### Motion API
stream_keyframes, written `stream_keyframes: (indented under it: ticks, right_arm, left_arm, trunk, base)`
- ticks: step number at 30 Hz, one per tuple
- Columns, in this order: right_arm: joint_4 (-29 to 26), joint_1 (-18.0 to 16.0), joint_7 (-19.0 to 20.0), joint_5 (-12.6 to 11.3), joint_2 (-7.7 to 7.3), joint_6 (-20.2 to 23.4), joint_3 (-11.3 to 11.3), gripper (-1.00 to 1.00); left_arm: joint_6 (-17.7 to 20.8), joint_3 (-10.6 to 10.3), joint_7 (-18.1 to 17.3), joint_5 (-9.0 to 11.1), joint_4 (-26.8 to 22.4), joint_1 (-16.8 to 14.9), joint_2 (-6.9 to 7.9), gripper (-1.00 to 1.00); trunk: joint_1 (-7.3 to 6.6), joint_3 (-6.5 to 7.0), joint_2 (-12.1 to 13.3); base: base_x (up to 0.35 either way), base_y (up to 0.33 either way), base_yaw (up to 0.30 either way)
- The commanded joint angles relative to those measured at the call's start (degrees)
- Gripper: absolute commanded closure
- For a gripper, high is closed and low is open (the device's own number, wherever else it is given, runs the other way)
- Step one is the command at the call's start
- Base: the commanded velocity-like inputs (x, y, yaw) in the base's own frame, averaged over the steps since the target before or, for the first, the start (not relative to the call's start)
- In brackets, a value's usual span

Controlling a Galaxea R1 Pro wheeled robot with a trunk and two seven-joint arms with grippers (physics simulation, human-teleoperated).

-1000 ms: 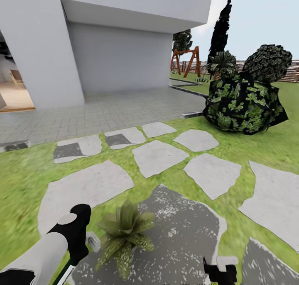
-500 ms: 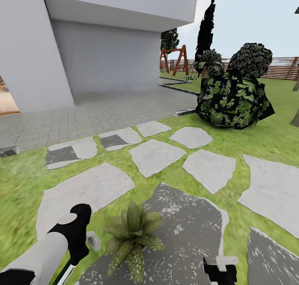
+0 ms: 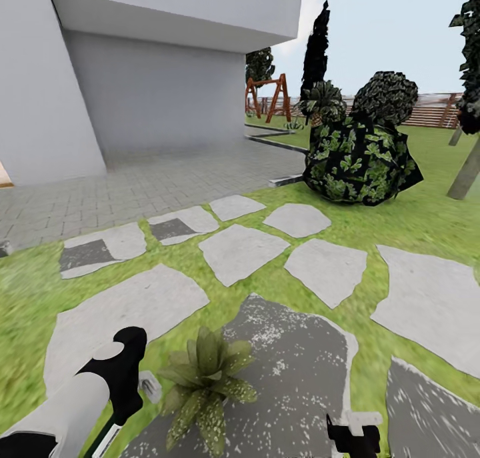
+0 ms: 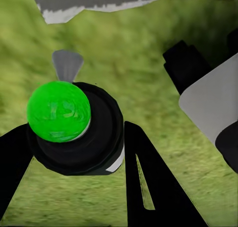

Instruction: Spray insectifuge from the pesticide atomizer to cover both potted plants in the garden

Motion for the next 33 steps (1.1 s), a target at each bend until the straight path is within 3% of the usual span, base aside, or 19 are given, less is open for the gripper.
stream_keyframes:
  ticks: [1,7,12,15,21,26,28,33]
  right_arm:
    - [0.1,0.0,-0.4,0.4,0.01,-0.1,0.1,-1.0]
    - [0.1,0.0,-0.4,0.4,0.01,-0.1,0.1,-1.0]
    - [0.1,0.0,-0.4,0.4,0.01,-0.1,0.1,-1.0]
    - [0.1,0.0,-0.4,0.4,0.01,-0.1,0.1,-1.0]
    - [0.1,0.0,-0.4,0.4,-0.08,-0.1,0.1,-1.0]
    - [0.1,0.0,-0.4,0.5,-0.24,-0.1,0.1,-1.0]
    - [0.1,0.0,-0.4,0.5,-0.25,-0.1,0.1,-1.0]
    - [0.1,0.0,-0.4,0.4,-0.34,-0.1,0.1,-1.0]
  left_arm:
    - [0.6,-0.3,-0.6,-0.3,-0.1,0.0,0.07,1.0]
    - [0.7,-0.3,-0.5,-0.3,-0.1,0.0,0.3,1.0]
    - [0.9,0.1,3.2,0.0,0.0,0.0,0.14,1.0]
    - [0.9,0.3,3.8,0.2,0.1,0.0,0.09,1.0]
    - [0.9,0.3,3.4,0.4,0.1,0.0,-0.05,1.0]
    - [0.9,0.5,3.4,0.6,0.1,0.0,-0.41,1.0]
    - [0.8,0.3,3.7,2.2,0.0,0.0,-1.73,1.0]
    - [0.7,0.0,4.0,2.6,0.0,0.0,-2.67,1.0]
  trunk:
    - [-0.01,-0.02,0.0]
    - [-0.01,0.18,0.0]
    - [-0.01,0.35,0.0]
    - [-0.01,0.44,0.0]
    - [-0.01,0.46,0.0]
    - [-0.01,0.46,0.0]
    - [-0.01,0.46,0.0]
    - [-0.01,0.46,0.0]
  base:
    - [0.0,0.0,-0.247]
    - [-0.017,0.01,-0.248]
    - [-0.227,0.18,-0.248]
    - [-0.093,0.299,-0.24]
    - [0.086,0.331,-0.038]
    - [0.042,0.069,-0.001]
    - [0.002,0.004,0.0]
    - [0.0,0.0,0.0]
